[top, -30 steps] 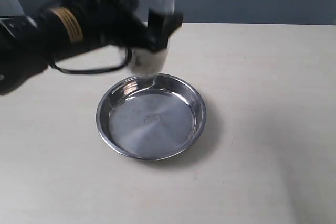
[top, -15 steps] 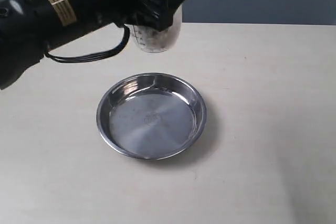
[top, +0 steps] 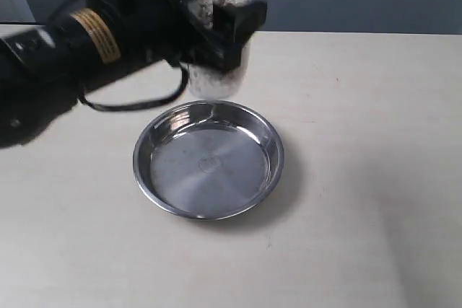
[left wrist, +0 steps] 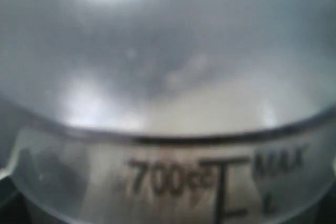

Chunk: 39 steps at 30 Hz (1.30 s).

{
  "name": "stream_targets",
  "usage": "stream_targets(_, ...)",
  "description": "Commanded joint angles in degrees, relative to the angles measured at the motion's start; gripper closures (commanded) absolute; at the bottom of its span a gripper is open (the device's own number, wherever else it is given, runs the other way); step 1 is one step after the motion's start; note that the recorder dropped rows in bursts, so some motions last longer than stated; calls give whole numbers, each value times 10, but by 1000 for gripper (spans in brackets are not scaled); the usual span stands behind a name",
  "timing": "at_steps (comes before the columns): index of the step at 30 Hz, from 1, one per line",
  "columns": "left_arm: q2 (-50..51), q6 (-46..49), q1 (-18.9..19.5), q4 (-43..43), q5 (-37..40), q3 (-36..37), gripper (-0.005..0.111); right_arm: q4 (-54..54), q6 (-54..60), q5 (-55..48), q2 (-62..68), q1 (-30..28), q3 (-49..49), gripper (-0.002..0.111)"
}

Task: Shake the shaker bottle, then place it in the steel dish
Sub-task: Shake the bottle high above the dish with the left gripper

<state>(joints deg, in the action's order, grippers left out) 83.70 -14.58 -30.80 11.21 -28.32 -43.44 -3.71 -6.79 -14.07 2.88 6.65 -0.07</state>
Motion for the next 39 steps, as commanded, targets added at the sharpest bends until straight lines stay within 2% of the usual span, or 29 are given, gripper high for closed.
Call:
stream_targets(1, 53, -18, -2, -33, 26, 34, 106, 1, 1, 5, 2, 1, 1, 109)
stream_targets(4, -29, -18, -8, 15, -30, 1, 106, 1, 1, 5, 2, 1, 1, 109)
stream_targets(7, -91, -2, -8, 27, 11, -27, 106, 1, 1, 5, 2, 1, 1, 109)
stream_targets(9, -70, 20, -7, 10, 79, -8, 106, 1, 1, 5, 2, 1, 1, 109)
stream_targets(13, 1, 29, 6, -52, 70, 44, 106, 1, 1, 5, 2, 1, 1, 109)
stream_targets(15, -28, 30, 6, -11, 45, 25, 106, 1, 1, 5, 2, 1, 1, 109)
stream_targets(17, -82, 30, 4, 47, 26, -26, 106, 1, 1, 5, 2, 1, 1, 109)
stream_targets(20, -118, 31, 5, 20, 80, -69, 106, 1, 1, 5, 2, 1, 1, 109)
stream_targets(22, -81, 31, 5, -17, 122, -40, 106, 1, 1, 5, 2, 1, 1, 109)
stream_targets(26, 8, 18, 3, -87, 78, 34, 106, 1, 1, 5, 2, 1, 1, 109)
stream_targets(29, -25, 15, -3, -50, 21, 22, 106, 1, 1, 5, 2, 1, 1, 109)
stream_targets(32, -84, 15, -3, -24, -25, -20, 106, 1, 1, 5, 2, 1, 1, 109)
stream_targets(35, -85, 15, -3, -9, 12, -20, 106, 1, 1, 5, 2, 1, 1, 109)
stream_targets(37, -31, 15, -3, -15, 44, 17, 106, 1, 1, 5, 2, 1, 1, 109)
stream_targets(39, 31, 7, -2, -61, 36, 56, 106, 1, 1, 5, 2, 1, 1, 109)
